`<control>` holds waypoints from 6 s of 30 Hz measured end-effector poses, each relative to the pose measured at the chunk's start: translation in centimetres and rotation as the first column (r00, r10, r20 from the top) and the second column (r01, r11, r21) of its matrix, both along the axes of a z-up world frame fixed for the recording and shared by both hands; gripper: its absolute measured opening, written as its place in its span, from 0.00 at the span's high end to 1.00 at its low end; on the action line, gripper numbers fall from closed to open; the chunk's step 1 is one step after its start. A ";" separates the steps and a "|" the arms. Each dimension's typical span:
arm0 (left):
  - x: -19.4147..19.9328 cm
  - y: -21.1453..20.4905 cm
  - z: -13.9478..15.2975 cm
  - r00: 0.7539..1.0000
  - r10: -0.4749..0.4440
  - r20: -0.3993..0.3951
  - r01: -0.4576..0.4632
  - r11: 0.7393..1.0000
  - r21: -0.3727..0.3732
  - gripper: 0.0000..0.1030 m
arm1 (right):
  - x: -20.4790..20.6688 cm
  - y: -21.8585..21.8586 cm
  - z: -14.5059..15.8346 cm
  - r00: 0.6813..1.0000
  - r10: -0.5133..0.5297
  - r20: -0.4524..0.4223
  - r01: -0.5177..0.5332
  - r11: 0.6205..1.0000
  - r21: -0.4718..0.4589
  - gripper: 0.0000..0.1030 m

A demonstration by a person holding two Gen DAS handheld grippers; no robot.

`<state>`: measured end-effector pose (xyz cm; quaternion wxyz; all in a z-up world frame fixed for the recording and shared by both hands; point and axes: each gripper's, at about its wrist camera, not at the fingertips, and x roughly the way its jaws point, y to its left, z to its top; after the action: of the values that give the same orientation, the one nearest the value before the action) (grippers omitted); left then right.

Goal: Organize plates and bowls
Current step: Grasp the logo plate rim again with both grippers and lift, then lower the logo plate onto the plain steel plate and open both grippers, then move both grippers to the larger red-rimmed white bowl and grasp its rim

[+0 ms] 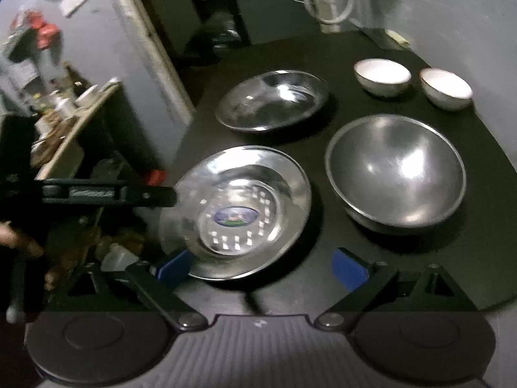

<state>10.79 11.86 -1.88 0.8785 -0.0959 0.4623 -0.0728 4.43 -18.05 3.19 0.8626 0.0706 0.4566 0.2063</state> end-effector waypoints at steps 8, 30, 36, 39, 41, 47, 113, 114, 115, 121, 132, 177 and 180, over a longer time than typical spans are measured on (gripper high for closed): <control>0.1 -0.9 -0.1 0.998 -0.051 0.039 0.050 0.998 0.041 0.01 | 0.3 0.3 -0.9 0.998 -0.066 -0.016 0.067 0.998 0.001 0.06; 0.9 -1.5 -1.1 0.994 -0.109 0.030 0.109 0.994 0.002 0.28 | 1.8 1.6 -2.0 0.995 -0.085 -0.048 0.085 0.996 -0.009 0.33; 0.9 -1.1 -1.5 0.994 -0.106 0.027 0.107 0.994 -0.027 0.47 | 2.1 2.0 -2.5 0.996 -0.071 -0.059 0.071 0.997 -0.006 0.47; 1.0 -0.9 -1.6 0.994 -0.103 0.024 0.104 0.993 -0.051 0.63 | 2.3 2.3 -2.5 0.997 -0.061 -0.054 0.060 0.998 -0.015 0.54; 1.1 -0.7 -1.6 0.994 -0.109 0.017 0.110 0.991 -0.083 0.69 | 2.3 2.4 -2.4 0.998 -0.048 -0.050 0.047 0.999 -0.017 0.61; 0.8 -0.5 -1.1 0.996 -0.082 0.030 0.084 0.994 -0.070 0.71 | 2.5 2.8 -1.3 1.000 0.003 -0.006 -0.004 1.000 -0.031 0.61; 15.3 -5.6 1.0 0.989 0.009 0.149 -0.042 0.974 0.222 0.69 | 20.5 2.8 0.2 0.968 0.224 0.118 -0.209 0.970 -0.124 0.54; 15.3 -5.6 1.0 0.989 0.013 0.146 -0.046 0.973 0.228 0.69 | 20.4 2.9 0.1 0.967 0.226 0.121 -0.211 0.969 -0.130 0.51; 15.4 -5.7 1.0 0.989 0.022 0.144 -0.055 0.971 0.231 0.69 | 20.4 3.0 0.2 0.967 0.224 0.125 -0.206 0.969 -0.139 0.50; 15.4 -5.3 1.5 0.990 0.076 0.121 -0.103 0.967 0.232 0.55 | 20.1 2.9 -0.2 0.974 0.189 0.125 -0.173 0.976 -0.133 0.45; 14.1 -5.8 5.0 0.975 0.067 0.211 -0.104 0.979 0.173 0.01 | 17.6 -1.8 1.5 0.982 0.053 0.182 -0.042 0.997 -0.066 0.00; 30.1 -22.4 1.4 0.920 -0.391 0.006 0.360 0.854 0.377 0.53 | 25.7 -13.5 -5.8 0.886 -0.407 -0.221 0.462 0.813 0.355 0.42; 30.1 -22.6 0.8 0.924 -0.381 -0.028 0.370 0.877 0.307 0.69 | 25.7 -13.5 -6.0 0.893 -0.393 -0.220 0.449 0.816 0.364 0.49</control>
<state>40.92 -10.74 -1.10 0.8594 0.1342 0.4630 -0.1707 30.12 -31.53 -2.86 0.8203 0.3607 0.4337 0.0948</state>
